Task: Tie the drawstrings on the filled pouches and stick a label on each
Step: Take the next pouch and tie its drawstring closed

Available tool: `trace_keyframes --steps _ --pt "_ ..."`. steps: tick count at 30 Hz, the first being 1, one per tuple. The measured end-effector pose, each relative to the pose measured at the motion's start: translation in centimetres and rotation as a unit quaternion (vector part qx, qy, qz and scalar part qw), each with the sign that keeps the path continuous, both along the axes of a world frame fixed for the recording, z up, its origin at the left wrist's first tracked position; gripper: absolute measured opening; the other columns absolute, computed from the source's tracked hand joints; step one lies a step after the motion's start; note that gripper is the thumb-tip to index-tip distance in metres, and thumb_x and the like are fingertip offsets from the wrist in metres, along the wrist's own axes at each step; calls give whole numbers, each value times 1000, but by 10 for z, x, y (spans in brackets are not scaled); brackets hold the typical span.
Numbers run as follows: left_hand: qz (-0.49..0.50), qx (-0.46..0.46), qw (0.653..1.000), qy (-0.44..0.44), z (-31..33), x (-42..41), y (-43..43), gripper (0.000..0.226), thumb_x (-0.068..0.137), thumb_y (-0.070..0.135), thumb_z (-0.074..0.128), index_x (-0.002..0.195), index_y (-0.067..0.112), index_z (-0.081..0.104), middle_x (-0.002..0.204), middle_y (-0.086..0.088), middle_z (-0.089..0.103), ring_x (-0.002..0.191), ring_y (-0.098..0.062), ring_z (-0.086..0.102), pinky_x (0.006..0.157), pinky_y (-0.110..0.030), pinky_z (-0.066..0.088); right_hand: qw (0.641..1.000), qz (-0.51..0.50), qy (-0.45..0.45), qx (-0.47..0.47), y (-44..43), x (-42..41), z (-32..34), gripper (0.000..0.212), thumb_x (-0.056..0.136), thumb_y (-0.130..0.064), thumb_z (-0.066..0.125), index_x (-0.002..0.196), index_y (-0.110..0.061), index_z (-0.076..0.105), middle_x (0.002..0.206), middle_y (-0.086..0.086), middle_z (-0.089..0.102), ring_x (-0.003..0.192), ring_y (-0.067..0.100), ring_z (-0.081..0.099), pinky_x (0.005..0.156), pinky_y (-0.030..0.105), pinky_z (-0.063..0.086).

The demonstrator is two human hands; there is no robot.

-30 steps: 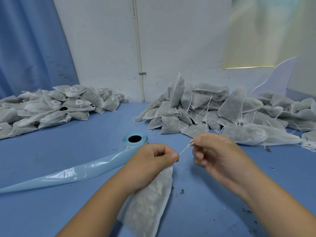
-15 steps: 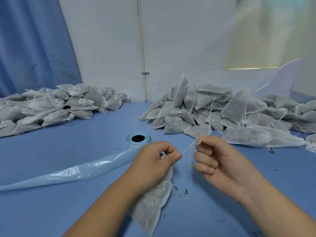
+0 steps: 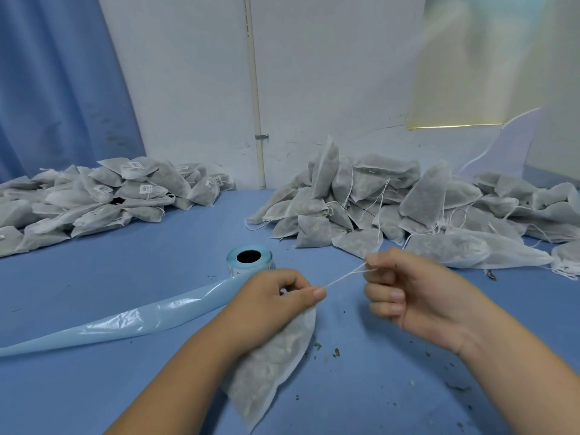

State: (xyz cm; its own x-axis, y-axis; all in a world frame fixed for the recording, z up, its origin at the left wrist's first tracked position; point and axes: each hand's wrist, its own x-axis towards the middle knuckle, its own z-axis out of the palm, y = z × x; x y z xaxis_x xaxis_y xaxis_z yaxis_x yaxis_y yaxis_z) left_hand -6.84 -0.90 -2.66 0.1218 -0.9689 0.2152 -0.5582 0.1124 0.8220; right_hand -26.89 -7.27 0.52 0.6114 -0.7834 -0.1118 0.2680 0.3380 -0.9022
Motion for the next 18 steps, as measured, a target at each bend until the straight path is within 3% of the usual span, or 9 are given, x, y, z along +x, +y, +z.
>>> trace_keyframes --steps 4,9,11,15,17,18 --pt "-70 75 994 21 1 4 3 50 74 64 66 77 14 65 65 13 52 59 -5 47 58 -18 38 992 -128 -21 12 -11 -4 -2 31 77 -7 63 63 -20 38 55 -4 27 38 8 25 35 19 21" --pt "-111 170 976 74 1 4 4 46 64 59 74 75 15 66 71 4 60 65 -12 55 65 -28 43 972 -229 -20 -52 -16 -7 -6 36 84 -10 66 55 -21 47 52 -5 31 40 9 26 36 20 24" --pt "-90 160 981 68 1 0 4 36 63 56 75 66 23 61 64 7 55 58 -10 52 58 -24 40 961 -248 8 -122 -12 -5 -6 37 84 -14 68 48 -20 59 54 -5 33 44 10 28 41 21 28" --pt "15 53 992 116 -2 -10 -2 37 71 53 72 65 21 54 63 5 47 57 -11 45 58 -26 35 927 -210 59 -306 6 2 -5 16 75 -23 78 63 -22 68 51 -7 40 47 9 33 46 18 32" --pt "50 20 988 147 -3 -14 -4 40 77 51 73 64 21 50 61 5 44 56 -12 42 55 -25 33 892 -156 80 -416 16 6 -7 15 73 -26 79 67 -20 67 52 -11 41 49 6 35 49 14 32" --pt "60 11 985 160 -3 -15 -5 42 78 52 72 64 20 49 61 5 43 57 -13 41 56 -26 33 858 -141 112 -481 19 8 -9 14 74 -27 77 68 -21 66 54 -13 42 50 3 37 51 13 32"
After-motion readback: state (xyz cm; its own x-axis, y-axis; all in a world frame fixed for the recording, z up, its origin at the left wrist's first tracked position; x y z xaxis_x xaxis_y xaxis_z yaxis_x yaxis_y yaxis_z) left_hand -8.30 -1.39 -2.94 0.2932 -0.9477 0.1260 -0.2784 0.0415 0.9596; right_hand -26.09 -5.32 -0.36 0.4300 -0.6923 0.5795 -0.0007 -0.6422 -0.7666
